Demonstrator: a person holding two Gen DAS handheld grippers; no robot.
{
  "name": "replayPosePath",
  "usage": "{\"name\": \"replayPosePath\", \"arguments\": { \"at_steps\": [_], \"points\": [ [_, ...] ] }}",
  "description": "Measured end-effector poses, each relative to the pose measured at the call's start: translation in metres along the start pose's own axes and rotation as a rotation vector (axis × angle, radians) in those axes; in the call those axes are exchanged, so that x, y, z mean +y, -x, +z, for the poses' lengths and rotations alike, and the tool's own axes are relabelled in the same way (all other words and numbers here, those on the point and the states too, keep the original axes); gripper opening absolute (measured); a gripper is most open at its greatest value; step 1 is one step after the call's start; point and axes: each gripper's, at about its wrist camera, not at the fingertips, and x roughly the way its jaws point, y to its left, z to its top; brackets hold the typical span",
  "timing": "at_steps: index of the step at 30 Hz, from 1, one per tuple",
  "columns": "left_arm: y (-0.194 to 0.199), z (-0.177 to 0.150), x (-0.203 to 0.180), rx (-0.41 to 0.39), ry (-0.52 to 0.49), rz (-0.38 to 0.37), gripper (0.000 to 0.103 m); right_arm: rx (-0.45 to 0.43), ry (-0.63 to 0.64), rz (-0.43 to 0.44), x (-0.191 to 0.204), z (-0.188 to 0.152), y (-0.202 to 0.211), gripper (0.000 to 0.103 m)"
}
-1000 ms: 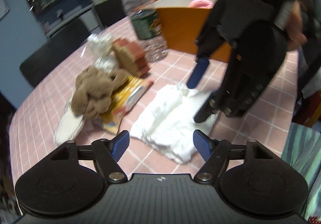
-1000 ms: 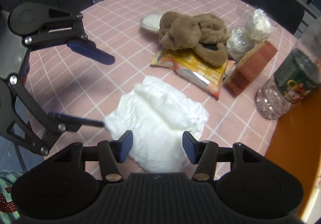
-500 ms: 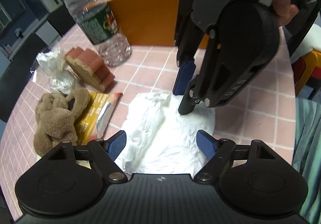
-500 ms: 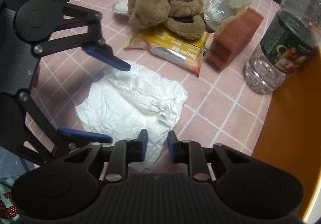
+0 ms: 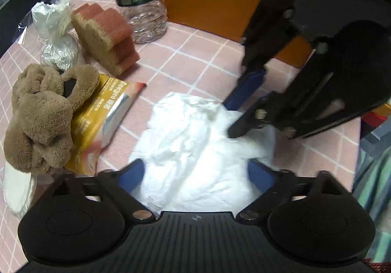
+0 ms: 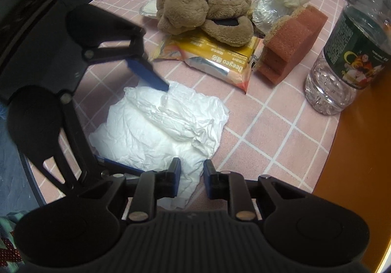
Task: Organize soft objects
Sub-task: 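Release the white tissue from the right gripper while the left gripper grasps it, then grasp the brown plush dog with the right gripper while the left gripper holds the tissue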
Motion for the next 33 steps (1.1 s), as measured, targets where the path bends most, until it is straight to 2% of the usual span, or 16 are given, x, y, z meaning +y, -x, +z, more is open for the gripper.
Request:
{"name": "replayPosePath", "arguments": {
  "at_steps": [1,3,5,10,13,15,16,18,20,23,28,31,32,33],
  "points": [
    [0.003,-0.001,-0.003,-0.002,0.005,0.002,0.074,0.000,0.004,-0.004,0.001,0.001,0.000,0.019],
    [0.009,-0.003,-0.014,-0.010,-0.005,-0.009,0.067,-0.002,0.016,-0.010,0.003,0.004,-0.001,0.020],
    [0.013,-0.005,-0.028,-0.015,-0.017,0.039,0.053,-0.001,0.016,-0.012,0.004,0.005,-0.001,0.020],
    [0.018,-0.014,-0.037,-0.051,0.087,0.060,0.030,-0.005,0.017,-0.020,0.008,0.007,0.006,0.022],
    [0.026,-0.018,-0.041,-0.076,0.112,0.102,0.027,-0.053,0.015,-0.033,0.011,0.013,0.021,0.027],
    [0.033,-0.024,-0.036,-0.092,0.156,0.139,0.027,-0.106,0.006,-0.040,0.014,0.021,0.033,0.039],
    [0.038,-0.029,-0.032,-0.099,0.183,0.155,0.027,-0.137,0.001,-0.046,0.015,0.026,0.038,0.041],
    [0.047,-0.036,-0.023,-0.106,0.232,0.206,0.027,-0.197,-0.019,-0.065,0.019,0.039,0.044,0.057],
    [0.055,-0.044,-0.015,-0.104,0.275,0.244,0.027,-0.257,-0.055,-0.076,0.022,0.052,0.045,0.062],
    [0.060,-0.052,0.002,-0.101,0.353,0.270,0.027,-0.298,-0.126,-0.084,0.025,0.075,0.038,0.071],
    [0.061,-0.055,0.021,-0.109,0.413,0.272,0.027,-0.335,-0.217,-0.118,0.029,0.105,0.018,0.072],
    [0.062,-0.058,0.024,-0.112,0.423,0.263,0.027,-0.320,-0.240,-0.154,0.030,0.114,0.002,0.072],
    [0.061,-0.059,0.025,-0.111,0.426,0.261,0.027,-0.311,-0.247,-0.151,0.029,0.116,-0.004,0.071],
    [0.060,-0.060,0.026,-0.112,0.427,0.258,0.027,-0.301,-0.255,-0.153,0.028,0.116,-0.009,0.065]
  ]
}}
